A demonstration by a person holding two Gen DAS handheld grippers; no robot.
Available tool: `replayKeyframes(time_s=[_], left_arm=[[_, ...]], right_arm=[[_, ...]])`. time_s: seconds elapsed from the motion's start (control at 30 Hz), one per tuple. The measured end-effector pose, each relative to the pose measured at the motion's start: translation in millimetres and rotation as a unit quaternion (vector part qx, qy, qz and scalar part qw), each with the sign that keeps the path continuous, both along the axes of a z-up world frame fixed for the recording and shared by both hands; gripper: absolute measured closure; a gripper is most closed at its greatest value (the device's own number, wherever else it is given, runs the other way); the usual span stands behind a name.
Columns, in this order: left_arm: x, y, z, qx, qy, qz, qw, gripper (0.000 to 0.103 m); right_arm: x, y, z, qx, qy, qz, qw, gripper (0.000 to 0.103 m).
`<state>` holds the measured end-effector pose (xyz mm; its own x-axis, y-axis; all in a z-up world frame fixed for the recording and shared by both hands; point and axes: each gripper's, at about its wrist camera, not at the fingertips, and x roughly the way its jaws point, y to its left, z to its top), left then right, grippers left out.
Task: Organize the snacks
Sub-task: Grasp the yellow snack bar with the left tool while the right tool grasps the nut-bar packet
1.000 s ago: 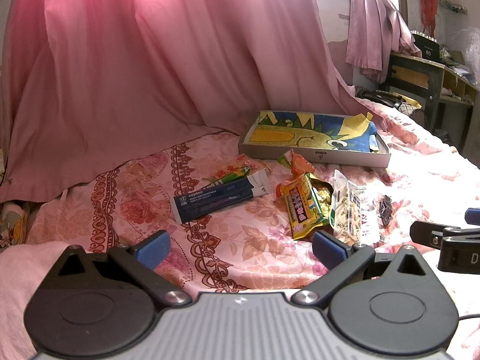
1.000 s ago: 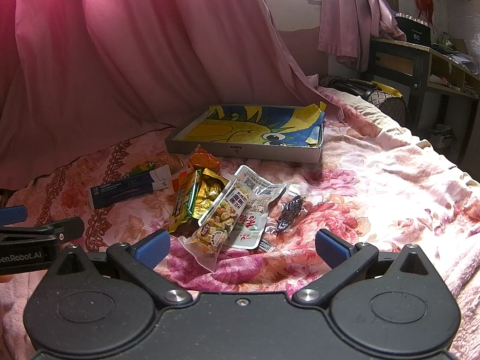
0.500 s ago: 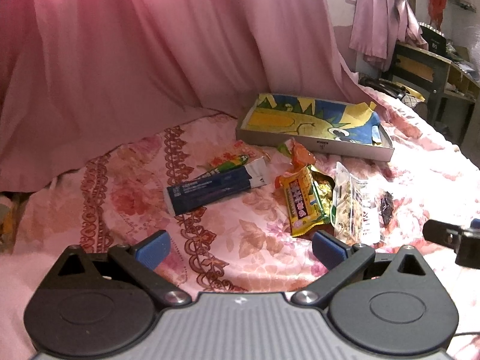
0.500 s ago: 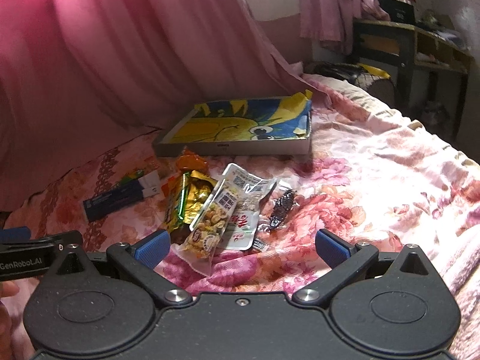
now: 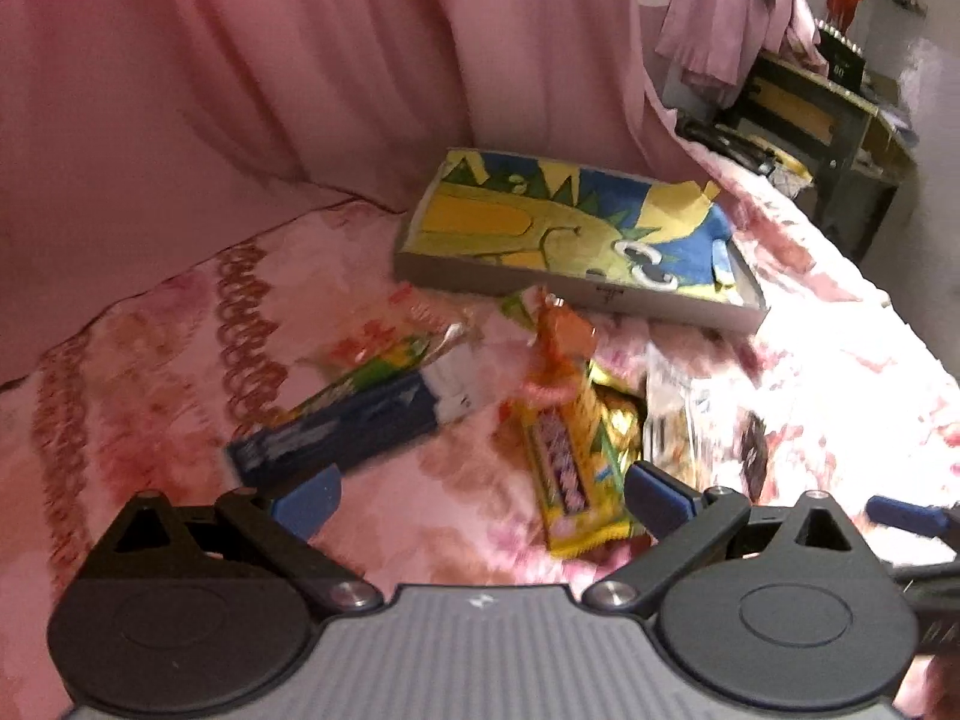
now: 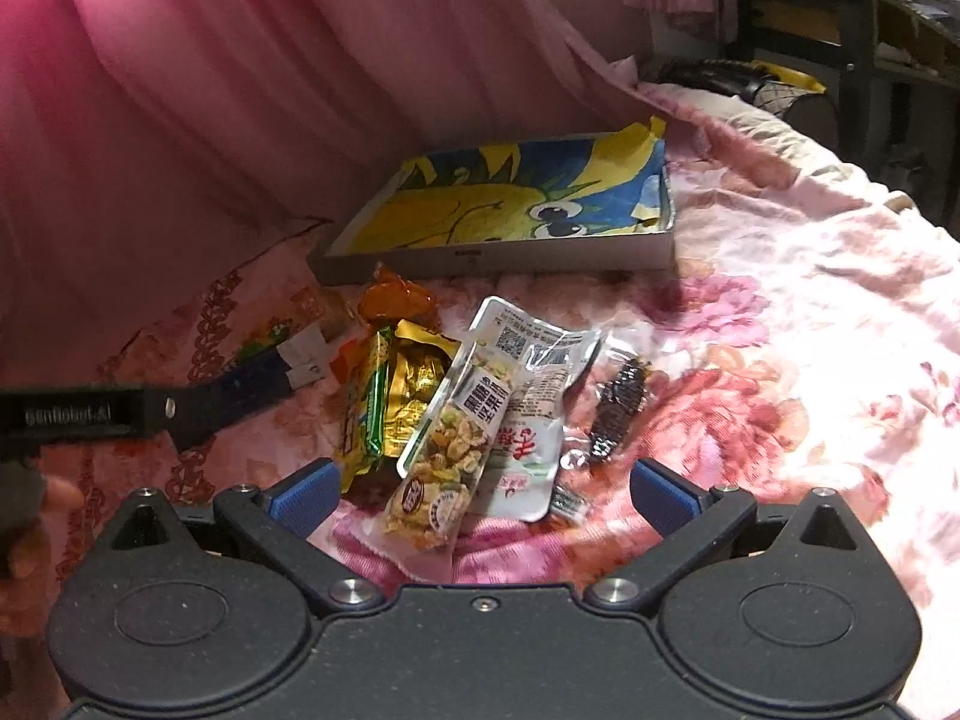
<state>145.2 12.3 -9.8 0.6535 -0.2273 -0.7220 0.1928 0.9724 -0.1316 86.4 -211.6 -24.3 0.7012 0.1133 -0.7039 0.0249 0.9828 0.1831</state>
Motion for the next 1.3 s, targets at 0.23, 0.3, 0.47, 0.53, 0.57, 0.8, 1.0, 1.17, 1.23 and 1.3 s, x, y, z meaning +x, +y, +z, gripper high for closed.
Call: replayKeyframes(time_s=[0.23,0.3,0.47,0.53,0.57,0.8,1.0,1.17,1.23,1.3], left_arm=[[40,-3,-12,-0.062,0.01,-0.032,0.9975,0.0],[51,-6,-19,-0.076,0.021,-0.041,0.996,0.0],[70,-16,-37,-0.078,0.049,-0.059,0.994,0.0],[76,-19,-45,-0.083,0.065,-0.068,0.9921,0.002],[79,-21,-49,-0.087,0.072,-0.071,0.9911,0.003],[87,-27,-68,-0.117,0.104,-0.105,0.9821,0.015],[92,-30,-82,-0.119,0.144,-0.104,0.9768,0.027],[94,-26,-90,-0.124,0.158,-0.093,0.9753,0.031],[96,-23,-92,-0.133,0.16,-0.088,0.9741,0.031],[97,-21,-95,-0.139,0.165,-0.081,0.9731,0.032]], right_arm=[[32,7,-20,0.025,-0.004,0.014,1.0,0.001],[37,7,-29,0.043,0.006,0.01,0.999,0.001],[45,5,-50,0.076,0.035,-0.007,0.996,0.001],[48,4,-57,0.091,0.052,-0.01,0.994,0.001],[50,4,-60,0.097,0.057,-0.01,0.994,0.003],[51,7,-60,0.104,0.052,-0.005,0.993,0.018],[54,3,-62,0.117,0.059,-0.012,0.991,0.032],[55,4,-66,0.117,0.066,-0.013,0.991,0.037],[56,4,-66,0.116,0.066,-0.014,0.991,0.037],[56,4,-67,0.118,0.065,-0.012,0.991,0.038]])
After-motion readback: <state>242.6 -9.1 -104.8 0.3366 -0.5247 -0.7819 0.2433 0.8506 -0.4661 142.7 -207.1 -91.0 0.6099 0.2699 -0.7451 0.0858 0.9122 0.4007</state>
